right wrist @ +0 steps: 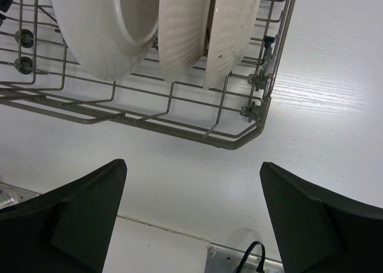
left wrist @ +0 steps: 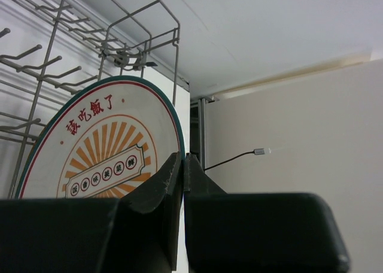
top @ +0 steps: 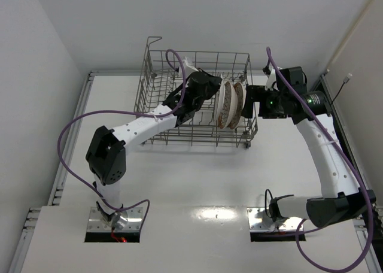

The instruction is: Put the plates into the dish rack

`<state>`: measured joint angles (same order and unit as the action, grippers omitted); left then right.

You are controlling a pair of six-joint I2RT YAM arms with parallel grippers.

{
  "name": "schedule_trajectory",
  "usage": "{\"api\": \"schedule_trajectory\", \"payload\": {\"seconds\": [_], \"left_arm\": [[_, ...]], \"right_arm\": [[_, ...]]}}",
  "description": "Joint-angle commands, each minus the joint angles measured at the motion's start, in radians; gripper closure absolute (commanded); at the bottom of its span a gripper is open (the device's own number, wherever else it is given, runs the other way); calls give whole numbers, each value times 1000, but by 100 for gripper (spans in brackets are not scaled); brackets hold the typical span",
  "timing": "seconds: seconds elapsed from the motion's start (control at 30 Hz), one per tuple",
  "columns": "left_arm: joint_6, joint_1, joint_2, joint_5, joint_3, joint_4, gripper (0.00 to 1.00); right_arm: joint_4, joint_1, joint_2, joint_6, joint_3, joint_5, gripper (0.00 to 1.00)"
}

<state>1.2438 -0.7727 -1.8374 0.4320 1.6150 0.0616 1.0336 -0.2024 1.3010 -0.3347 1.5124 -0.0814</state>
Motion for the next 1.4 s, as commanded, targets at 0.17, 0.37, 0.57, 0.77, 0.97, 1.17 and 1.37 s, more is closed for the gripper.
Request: {"api": "schedule_trajectory", "payload": {"seconds": [0.17, 0.37, 0.57, 0.77, 0.97, 1.17, 1.37], "left_arm": [[59, -11, -10, 22, -15, 96, 100], [69, -11, -29, 22, -15, 96, 100], [69, -11, -48, 13, -33, 96, 100], [45, -2, -57, -33, -53, 118, 100], [36, 7, -66, -79, -53, 127, 92], [36, 16, -66, -113, -63, 138, 77], [17, 35, -66, -154, -63, 158, 49]], "right_arm": [[-10, 6, -32, 13, -15, 5, 9], [-10, 6, -32, 22, -15, 14, 9], [-10, 6, -32, 22, -24, 14, 9], [-10, 6, -32, 22, -24, 14, 9], [-10, 6, -32, 22, -24, 14, 9], [-10, 6, -32, 22, -24, 5, 9], [-10, 6, -32, 22, -15, 5, 9]]}}
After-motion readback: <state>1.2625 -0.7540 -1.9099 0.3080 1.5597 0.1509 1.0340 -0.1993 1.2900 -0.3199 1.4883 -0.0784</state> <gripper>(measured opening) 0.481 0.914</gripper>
